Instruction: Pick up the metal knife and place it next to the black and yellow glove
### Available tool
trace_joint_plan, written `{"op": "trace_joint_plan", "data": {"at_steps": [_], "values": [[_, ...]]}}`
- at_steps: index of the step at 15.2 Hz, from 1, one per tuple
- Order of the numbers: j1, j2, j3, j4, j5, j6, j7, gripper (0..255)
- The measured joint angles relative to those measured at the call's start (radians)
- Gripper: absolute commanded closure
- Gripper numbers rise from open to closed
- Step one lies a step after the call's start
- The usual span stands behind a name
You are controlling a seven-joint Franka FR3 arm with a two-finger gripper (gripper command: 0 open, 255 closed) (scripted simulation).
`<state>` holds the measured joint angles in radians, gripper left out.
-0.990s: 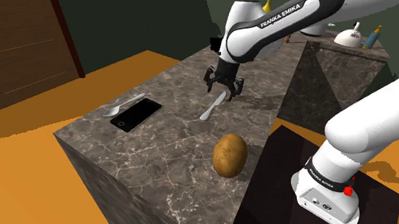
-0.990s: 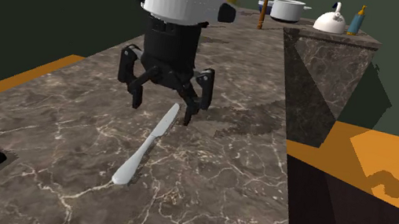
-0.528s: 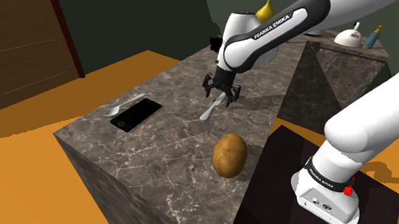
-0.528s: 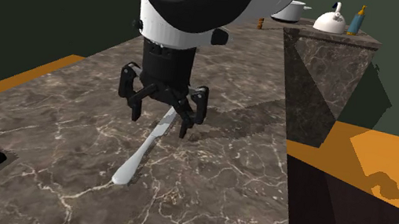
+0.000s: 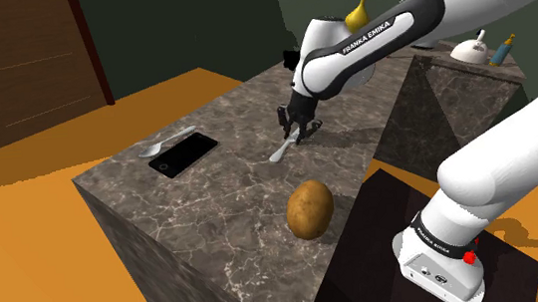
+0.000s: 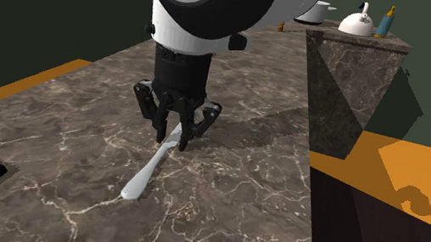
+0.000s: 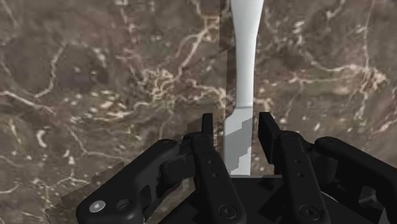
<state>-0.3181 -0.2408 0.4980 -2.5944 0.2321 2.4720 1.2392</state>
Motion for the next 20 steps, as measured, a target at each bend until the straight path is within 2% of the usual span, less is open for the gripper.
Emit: {"op": "trace_joint_plan", "data": {"at_steps": [9,20], "values": [[0.001,-0.005,-0.002,0.002,0.002,-0.006,-0.001,255],[0.011,-0.109,-0.034,0.069,0.02,-0.172,-0.017,255]]}}
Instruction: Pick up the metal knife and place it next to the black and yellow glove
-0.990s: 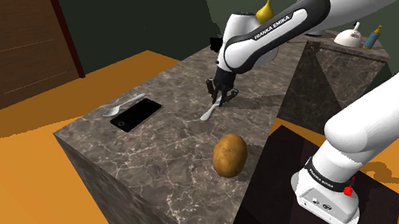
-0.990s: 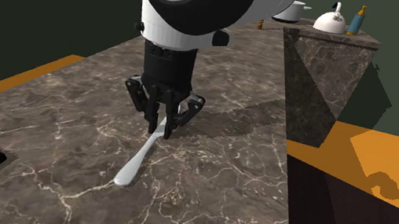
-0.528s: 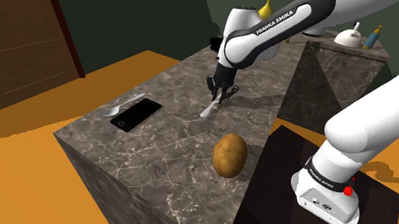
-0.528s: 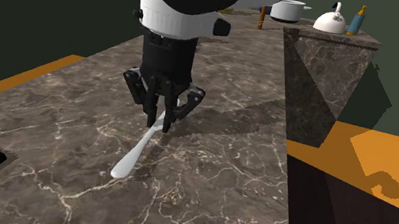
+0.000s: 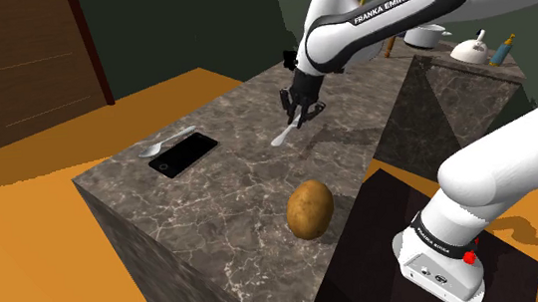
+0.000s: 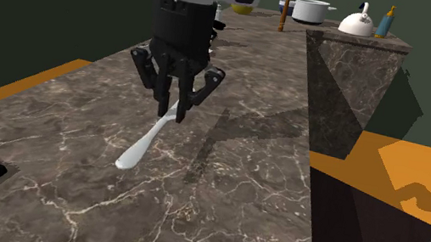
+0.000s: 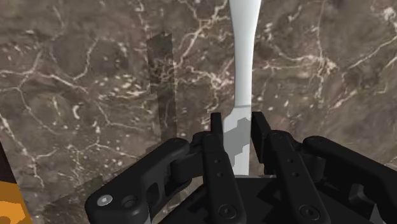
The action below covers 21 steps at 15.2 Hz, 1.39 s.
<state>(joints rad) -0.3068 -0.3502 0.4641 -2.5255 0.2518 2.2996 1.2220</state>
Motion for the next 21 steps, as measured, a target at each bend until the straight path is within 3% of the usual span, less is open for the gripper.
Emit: {"op": "trace_joint_plan", "data": {"at_steps": [21], "values": [[-0.002,-0.109,-0.053,0.203,-0.013,-0.309,0.004,255]]}}
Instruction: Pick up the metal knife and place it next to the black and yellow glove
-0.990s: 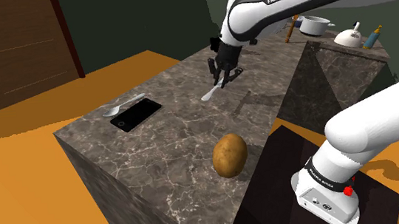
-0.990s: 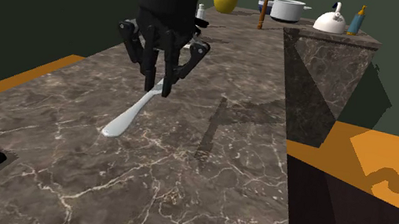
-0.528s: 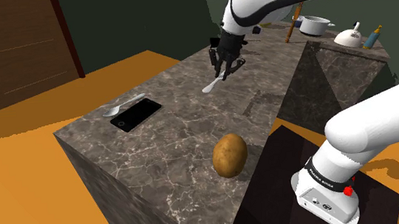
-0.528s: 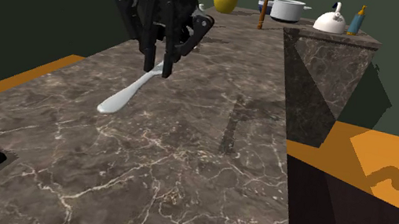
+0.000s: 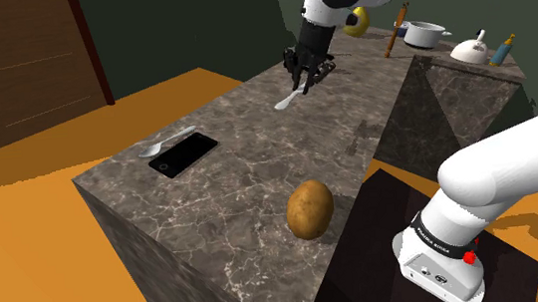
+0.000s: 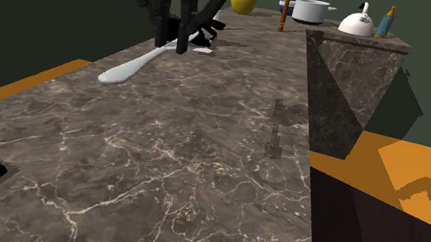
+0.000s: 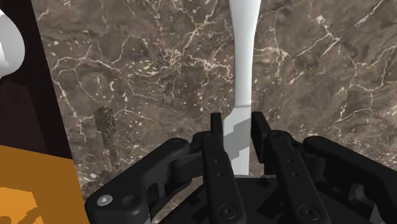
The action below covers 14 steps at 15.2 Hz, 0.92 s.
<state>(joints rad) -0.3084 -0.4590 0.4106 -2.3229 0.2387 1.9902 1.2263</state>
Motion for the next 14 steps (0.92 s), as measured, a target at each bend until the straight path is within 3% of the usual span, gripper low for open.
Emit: {"op": "trace_joint_plan", "data": {"at_steps": [14], "values": [[-0.127,0.176,-0.175,0.163,-0.096,-0.023,-0.241,255]]}}
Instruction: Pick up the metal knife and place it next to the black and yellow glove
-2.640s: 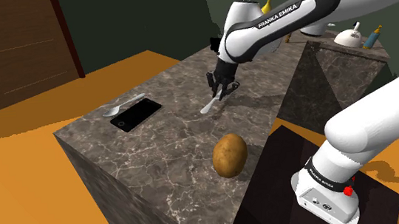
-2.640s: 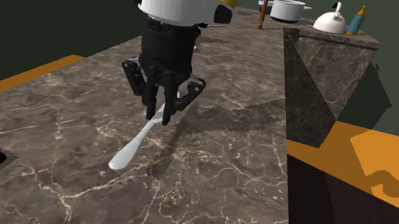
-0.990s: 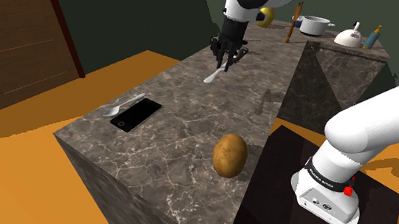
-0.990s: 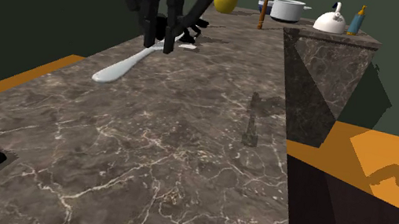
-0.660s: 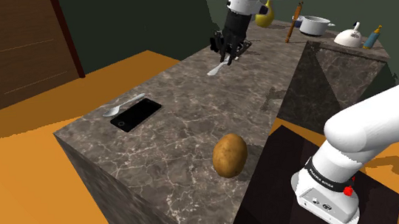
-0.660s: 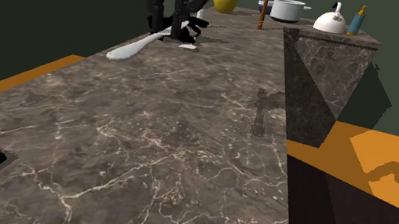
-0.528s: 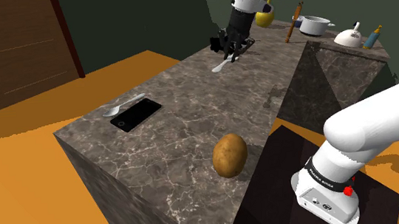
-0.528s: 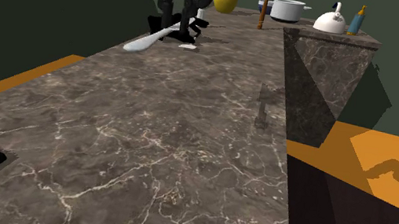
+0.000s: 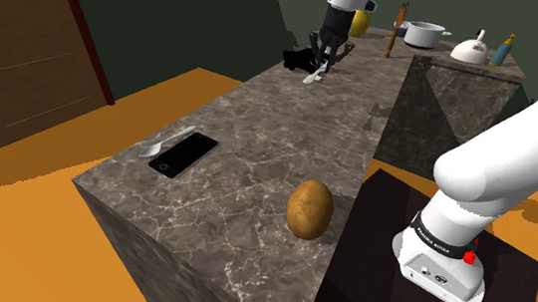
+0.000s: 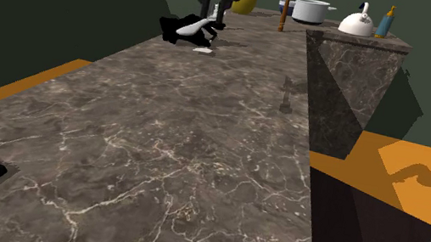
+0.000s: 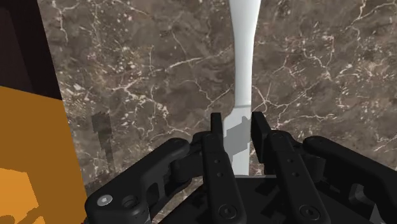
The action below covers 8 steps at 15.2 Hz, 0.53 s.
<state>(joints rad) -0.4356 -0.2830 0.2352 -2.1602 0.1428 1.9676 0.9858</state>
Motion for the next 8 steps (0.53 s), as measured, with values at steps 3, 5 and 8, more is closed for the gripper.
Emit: {"op": "trace_joint_plan", "data": {"at_steps": [3,5,8], "values": [[-0.027,0.056,-0.034,0.052,-0.017,-0.002,-0.052,255],[-0.045,0.1,-0.056,0.096,-0.027,-0.007,-0.087,255],[-0.071,0.172,-0.087,0.175,-0.04,-0.019,-0.137,255]]}}
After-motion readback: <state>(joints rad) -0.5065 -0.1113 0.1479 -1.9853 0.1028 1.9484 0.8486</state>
